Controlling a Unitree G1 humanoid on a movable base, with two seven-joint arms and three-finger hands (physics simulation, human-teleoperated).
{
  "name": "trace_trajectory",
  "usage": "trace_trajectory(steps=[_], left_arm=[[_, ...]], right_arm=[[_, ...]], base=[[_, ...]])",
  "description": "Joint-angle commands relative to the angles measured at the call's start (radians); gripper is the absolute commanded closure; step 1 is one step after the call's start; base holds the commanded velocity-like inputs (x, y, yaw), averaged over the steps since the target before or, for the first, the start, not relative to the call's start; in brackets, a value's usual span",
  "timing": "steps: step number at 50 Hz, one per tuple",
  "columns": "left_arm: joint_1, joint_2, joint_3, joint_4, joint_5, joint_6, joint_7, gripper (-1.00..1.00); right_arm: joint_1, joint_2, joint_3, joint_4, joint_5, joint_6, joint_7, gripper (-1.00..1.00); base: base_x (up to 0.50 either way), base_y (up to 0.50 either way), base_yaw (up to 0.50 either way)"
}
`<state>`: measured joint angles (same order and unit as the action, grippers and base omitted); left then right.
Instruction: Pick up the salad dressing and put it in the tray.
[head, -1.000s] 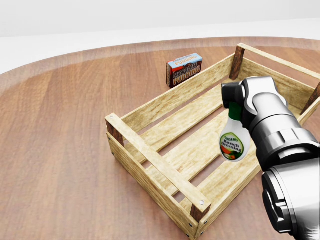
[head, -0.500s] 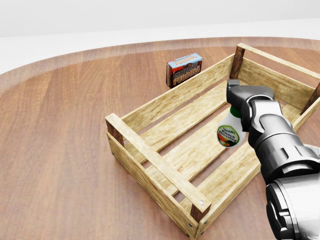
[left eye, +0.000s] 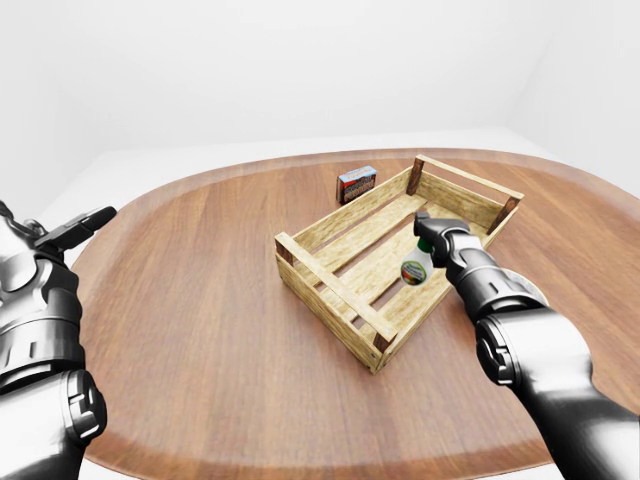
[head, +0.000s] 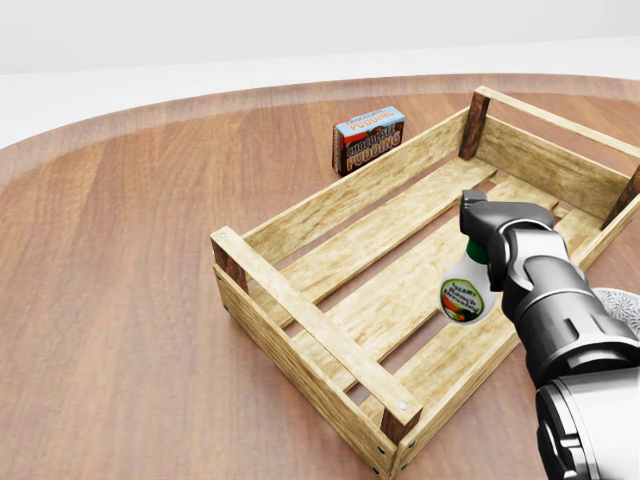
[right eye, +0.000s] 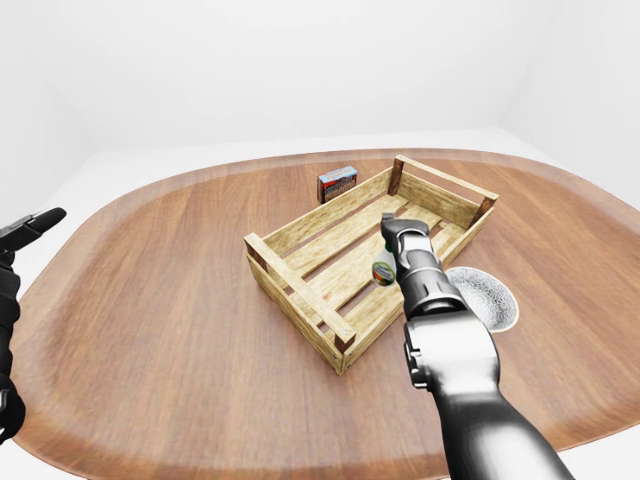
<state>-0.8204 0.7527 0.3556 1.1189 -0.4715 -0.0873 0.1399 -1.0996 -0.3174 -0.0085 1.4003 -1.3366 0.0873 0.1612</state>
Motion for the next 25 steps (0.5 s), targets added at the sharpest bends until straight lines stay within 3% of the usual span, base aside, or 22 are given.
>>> trace_trajectory(steps=[1,25], left_arm=[[-0.002,0.000,0.000,0.008,0.000,0.000,-0.001,-1.00],[0.000,-0.002,-0.001,0.010,0.001,0.000,-0.002,-1.00]], right_arm=[[0.009,-0.005,-0.003,-0.009,-0.002,0.000,0.017,1.00],[0.076,0.012,-0.013,-0.006,0.009,0.000,0.053,1.00]], base=[[0.00,0.00,0.00],[0.00,0.00,0.00]])
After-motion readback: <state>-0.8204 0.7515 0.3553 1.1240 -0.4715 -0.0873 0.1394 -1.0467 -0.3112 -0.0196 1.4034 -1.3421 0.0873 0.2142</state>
